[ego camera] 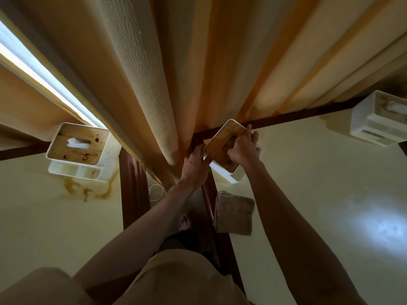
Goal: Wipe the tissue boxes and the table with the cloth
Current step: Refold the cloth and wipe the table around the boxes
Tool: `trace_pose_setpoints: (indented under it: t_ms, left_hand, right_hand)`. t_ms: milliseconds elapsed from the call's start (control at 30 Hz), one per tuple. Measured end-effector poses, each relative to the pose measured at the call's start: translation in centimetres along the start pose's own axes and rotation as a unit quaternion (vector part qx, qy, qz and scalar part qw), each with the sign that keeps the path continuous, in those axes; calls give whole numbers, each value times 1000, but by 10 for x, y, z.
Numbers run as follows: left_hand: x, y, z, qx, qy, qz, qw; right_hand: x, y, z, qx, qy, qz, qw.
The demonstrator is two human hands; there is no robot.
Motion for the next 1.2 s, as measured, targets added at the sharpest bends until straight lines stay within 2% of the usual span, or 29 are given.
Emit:
trace_pose_setpoints:
  t_ms: [233,467,633,867,967,1033,1200]
  left_hand:
    - [0,2,1,5,-9,-5,1000]
    - [-1,2,3,92,-54,9,994]
    - [6,-3,29,97,-72,22,992]
    - [16,-22,52,193,-78,20,978]
    - [21,-23,58,197,-94,26,976]
    - [24,-19,62,195,-99,30,975]
    - [30,-13,56,146,-68,-4,987]
  right_hand:
    - [5,-2,-7,-3,-27,41,999]
    - [2,11,11,74,20,21,997]
    - [-7,25,18,117,97,72,986]
    - [-15,33,20,165,120,91,975]
    - [-17,31,21,186,121,99,970]
    - [-15,28,23,163,123,100,974]
    - [-18,28,21,30,160,34,986]
Point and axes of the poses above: each hand's wrist, its own x-axis towards the middle knuckle, its own y-axis out of the back of the hand, z = x × y, the point moved 4 cm from there along x, towards the middle knuckle, and after that the axes turned 5 degrees about -z, right-handed, at the moved point
